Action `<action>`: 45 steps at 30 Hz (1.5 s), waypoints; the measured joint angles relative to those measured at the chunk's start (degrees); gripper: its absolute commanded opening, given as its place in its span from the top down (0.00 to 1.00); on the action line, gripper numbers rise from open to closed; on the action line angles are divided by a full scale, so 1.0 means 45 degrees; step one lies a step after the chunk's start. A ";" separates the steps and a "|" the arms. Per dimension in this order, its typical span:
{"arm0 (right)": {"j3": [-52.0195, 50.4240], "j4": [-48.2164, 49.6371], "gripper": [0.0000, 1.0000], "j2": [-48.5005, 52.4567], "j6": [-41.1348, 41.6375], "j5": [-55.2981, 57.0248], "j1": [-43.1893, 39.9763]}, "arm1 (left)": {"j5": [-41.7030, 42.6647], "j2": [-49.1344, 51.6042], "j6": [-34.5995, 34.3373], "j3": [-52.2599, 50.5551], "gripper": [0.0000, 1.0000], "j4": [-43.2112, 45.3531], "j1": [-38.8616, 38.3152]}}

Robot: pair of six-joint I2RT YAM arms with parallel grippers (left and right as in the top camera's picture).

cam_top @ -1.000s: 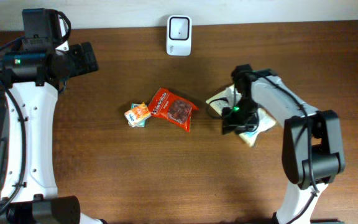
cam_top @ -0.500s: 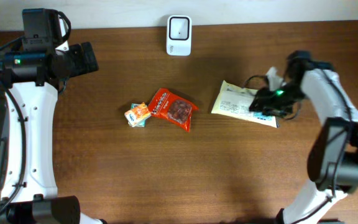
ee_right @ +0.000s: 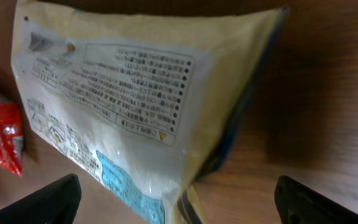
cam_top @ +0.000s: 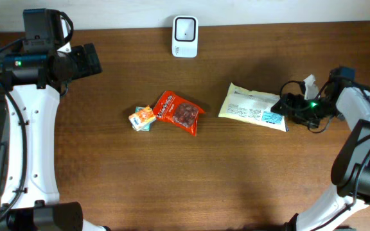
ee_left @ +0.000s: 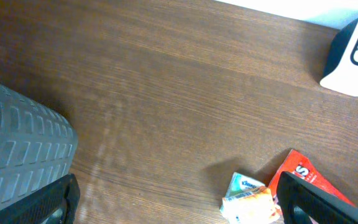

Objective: Scan the item barcode

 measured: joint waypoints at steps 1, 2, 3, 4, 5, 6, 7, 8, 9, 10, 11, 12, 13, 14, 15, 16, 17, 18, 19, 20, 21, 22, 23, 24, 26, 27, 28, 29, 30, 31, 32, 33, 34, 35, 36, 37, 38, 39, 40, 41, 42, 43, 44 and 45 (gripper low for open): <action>-0.0228 0.0403 0.01 0.0058 0.0000 -0.0335 0.0000 | 0.0000 0.0000 0.0000 0.0000 0.01 0.0000 0.0000; -0.0491 0.0826 0.01 0.0102 0.0000 -0.0680 0.0005 | 0.0005 0.0000 0.0000 0.0000 0.01 0.0000 0.0000; -0.0695 0.1156 0.01 0.0141 0.0015 -0.0967 0.0024 | 0.0005 0.0000 0.0000 0.0000 0.01 0.0000 0.0000; -0.0879 0.1501 0.01 0.0180 0.0034 -0.1326 0.0029 | 0.0005 0.0000 0.0000 0.0000 0.01 0.0000 0.0000; -0.1020 0.1894 0.01 0.0180 0.0083 -0.1603 0.0073 | 0.0005 0.0000 0.0000 0.0000 0.01 0.0000 0.0000; -0.1107 0.2181 0.01 0.0180 0.0131 -0.1787 0.0126 | 0.0000 0.0000 0.0000 0.0000 0.01 0.0000 0.0000; -0.1214 0.2477 0.01 0.0194 0.0189 -0.1977 0.0228 | 0.0000 0.0000 0.0000 0.0000 0.01 0.0000 0.0000; -0.1277 0.2720 0.01 0.0219 0.0248 -0.2147 0.0369 | 0.0000 0.0000 0.0000 0.0000 0.01 -0.0005 0.0000; -0.1302 0.2919 0.01 0.0262 0.0316 -0.2249 0.0505 | 0.0000 0.0000 0.0000 0.0000 0.01 0.0000 0.0000; -0.1307 0.3109 0.02 0.0330 0.0379 -0.2419 0.0646 | 0.0000 0.0000 0.0000 0.0000 0.01 0.0000 0.0000; -0.1307 0.3288 0.04 0.0384 0.0427 -0.2531 0.0738 | 0.0005 0.0000 0.0000 0.0000 0.01 0.0000 0.0000; -0.1302 0.3560 0.10 0.0481 0.0510 -0.2647 0.0869 | 0.0000 0.0000 0.0000 0.0000 0.01 0.0000 0.0000; -0.1292 0.3779 0.18 0.0554 0.0665 -0.2710 0.0967 | 0.0000 0.0000 0.0000 0.0000 0.01 0.0000 0.0000; -0.1273 0.3925 0.29 0.0617 0.0797 -0.2696 0.1020 | 0.0005 0.0000 0.0000 0.0000 0.01 0.0000 0.0000; -0.1268 0.4192 0.44 0.0738 0.1083 -0.2618 0.1078 | 0.0005 0.0000 0.0000 0.0000 0.01 0.0000 0.0000; -0.1229 0.4410 0.52 0.0884 0.1234 -0.2633 0.1103 | 0.0005 0.0000 0.0000 0.0000 0.01 0.0000 0.0000; -0.1209 0.4585 0.61 0.1020 0.1263 -0.2686 0.1127 | 0.0000 0.0000 0.0000 0.0000 0.01 0.0005 0.0000; -0.1200 0.4750 0.71 0.1200 0.1467 -0.2637 0.1151 | 0.0000 0.0000 0.0000 0.0000 0.01 0.0000 0.0000; -0.1180 0.4843 0.79 0.1379 0.1608 -0.2807 0.1141 | 0.0000 0.0000 0.0000 0.0000 0.01 -0.0005 0.0000; -0.1166 0.4930 0.84 0.1515 0.1647 -0.2939 0.1141 | 0.0000 0.0000 0.0000 0.0000 0.01 -0.0005 0.0000; -0.1166 0.4998 0.92 0.1647 0.1807 -0.2953 0.1161 | 0.0005 0.0000 0.0000 0.0000 0.01 -0.0005 0.0000; -0.1166 0.5032 0.96 0.1792 0.1914 -0.3099 0.1180 | 0.0005 0.0000 0.0000 0.0000 0.01 -0.0005 0.0000; -0.1161 0.5061 0.96 0.1885 0.1948 -0.3245 0.1200 | 0.0000 0.0000 0.0000 0.0000 0.01 0.0000 0.0000; -0.1166 0.5076 0.96 0.1923 0.2016 -0.3308 0.1209 | 0.0000 0.0000 0.0000 0.0000 0.01 0.0000 0.0000; -0.1166 0.5100 0.96 0.1933 0.2050 -0.3347 0.1209 | 0.0005 0.0000 -0.0005 0.0000 0.01 0.0000 0.0000; -0.1166 0.5110 0.96 0.1933 0.2050 -0.3351 0.1209 | 0.0000 0.0000 0.0000 0.0000 0.01 -0.0005 0.0000; -0.1166 0.5115 0.96 0.1933 0.2045 -0.3376 0.1209 | 0.0000 0.0000 0.0000 0.0000 0.01 0.0000 0.0000; -0.1166 0.5119 0.96 0.1943 0.2079 -0.3439 0.1205 | 0.0000 0.0000 0.0000 0.0000 0.01 0.0000 0.0000; -0.1166 0.5076 0.96 0.1972 0.2084 -0.3594 0.1190 | 0.0000 0.0000 0.0000 0.0000 0.01 0.0000 0.0000; -0.1175 0.5047 0.96 0.2040 0.2089 -0.3881 0.1151 | 0.0000 0.0000 0.0000 0.0000 0.01 0.0000 0.0000; -0.1205 0.5022 0.96 0.2157 0.2093 -0.4289 0.1069 | 0.0000 0.0000 0.0000 0.0000 0.01 0.0000 0.0000; -0.1268 0.5003 0.96 0.2229 0.2079 -0.4711 0.0976 | 0.0000 0.0000 0.0000 0.0000 0.01 0.0000 0.0000; -0.1355 0.4940 0.96 0.2297 0.2074 -0.5197 0.0855 | 0.0000 0.0000 0.0000 0.0000 0.01 0.0000 0.0000; -0.1433 0.4833 0.96 0.2322 0.2074 -0.5532 0.0748 | 0.0005 0.0000 0.0000 0.0000 0.01 0.0000 0.0000; -0.1501 0.4648 0.96 0.2322 0.2064 -0.5863 0.0627 | 0.0000 0.0000 0.0000 0.0000 0.01 -0.0005 0.0000; -0.1530 0.4435 0.96 0.2317 0.2021 -0.6188 0.0544 | 0.0000 0.0000 0.0000 0.0000 0.01 0.0000 0.0000; -0.1540 0.4172 0.96 0.2249 0.1846 -0.6387 0.0500 | 0.0000 0.0000 0.0000 0.0000 0.01 -0.0005 0.0000; -0.1549 0.3959 0.96 0.2147 0.1729 -0.6499 0.0476 | 0.0000 0.0000 0.0000 0.0000 0.01 0.0000 0.0000; -0.1559 0.3536 0.96 0.1880 0.1462 -0.6620 0.0476 | 0.0000 0.0000 0.0000 0.0000 0.01 0.0000 0.0000; -0.1574 0.2982 0.96 0.1234 0.1103 -0.6722 0.0539 | 0.0000 0.0000 0.0000 0.0000 0.01 0.0000 0.0000; -0.1574 0.2754 0.96 0.0806 0.0957 -0.6766 0.0588 | 0.0000 0.0000 0.0000 0.0000 0.01 0.0000 0.0000; -0.1574 0.2584 0.96 0.0296 0.0787 -0.6781 0.0670 | 0.0000 0.0000 0.0000 0.0000 0.01 -0.0005 0.0000; -0.1574 0.2438 0.96 -0.0287 0.0685 -0.6810 0.0772 | 0.0000 0.0000 0.0000 0.0000 0.01 0.0000 0.0000; -0.1574 0.2346 0.96 -0.0724 0.0622 -0.6853 0.0860 | 0.0005 0.0000 -0.0005 0.0000 0.01 0.0000 0.0000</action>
